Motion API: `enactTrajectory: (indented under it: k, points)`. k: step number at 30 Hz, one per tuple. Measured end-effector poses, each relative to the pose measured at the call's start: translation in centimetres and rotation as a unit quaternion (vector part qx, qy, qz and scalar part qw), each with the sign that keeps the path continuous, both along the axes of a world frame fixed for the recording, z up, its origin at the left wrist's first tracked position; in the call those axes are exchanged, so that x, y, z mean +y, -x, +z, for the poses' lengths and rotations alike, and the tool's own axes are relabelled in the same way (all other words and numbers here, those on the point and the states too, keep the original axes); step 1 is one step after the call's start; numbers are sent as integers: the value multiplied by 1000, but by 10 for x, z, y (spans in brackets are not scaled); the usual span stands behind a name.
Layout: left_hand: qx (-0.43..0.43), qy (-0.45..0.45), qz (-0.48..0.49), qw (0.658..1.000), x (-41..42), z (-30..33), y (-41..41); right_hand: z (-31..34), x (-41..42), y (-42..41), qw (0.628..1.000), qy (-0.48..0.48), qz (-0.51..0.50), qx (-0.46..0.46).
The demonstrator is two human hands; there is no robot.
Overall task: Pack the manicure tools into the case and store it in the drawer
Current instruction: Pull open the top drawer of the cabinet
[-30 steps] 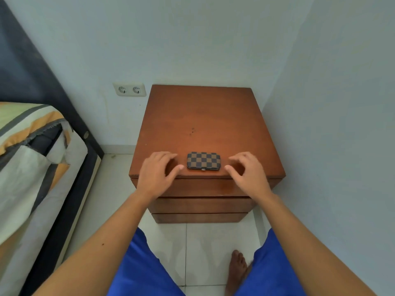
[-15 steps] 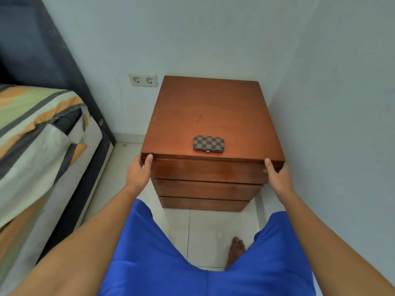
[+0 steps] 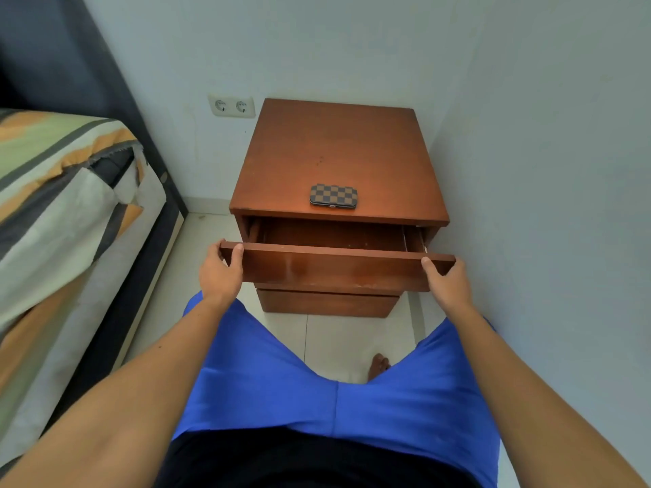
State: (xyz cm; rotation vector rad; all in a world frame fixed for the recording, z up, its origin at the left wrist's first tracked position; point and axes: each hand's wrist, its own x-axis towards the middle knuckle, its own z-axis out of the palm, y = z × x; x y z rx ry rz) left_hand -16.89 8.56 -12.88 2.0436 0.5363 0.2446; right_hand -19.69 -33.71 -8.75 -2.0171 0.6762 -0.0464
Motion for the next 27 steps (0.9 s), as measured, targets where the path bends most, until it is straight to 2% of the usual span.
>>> enactTrajectory:
  k: [6,20,27]
  points:
    - [-30,-19,4,999,3,-12,48,-8,7,47,999,25,-14,-17]
    - [-24,-57,2,998,7,-5,93,-8,14,93,999,30,-26,-33]
    - [-55,-96,-52,993,5,23,64,20,26,63,987,103,11,-124]
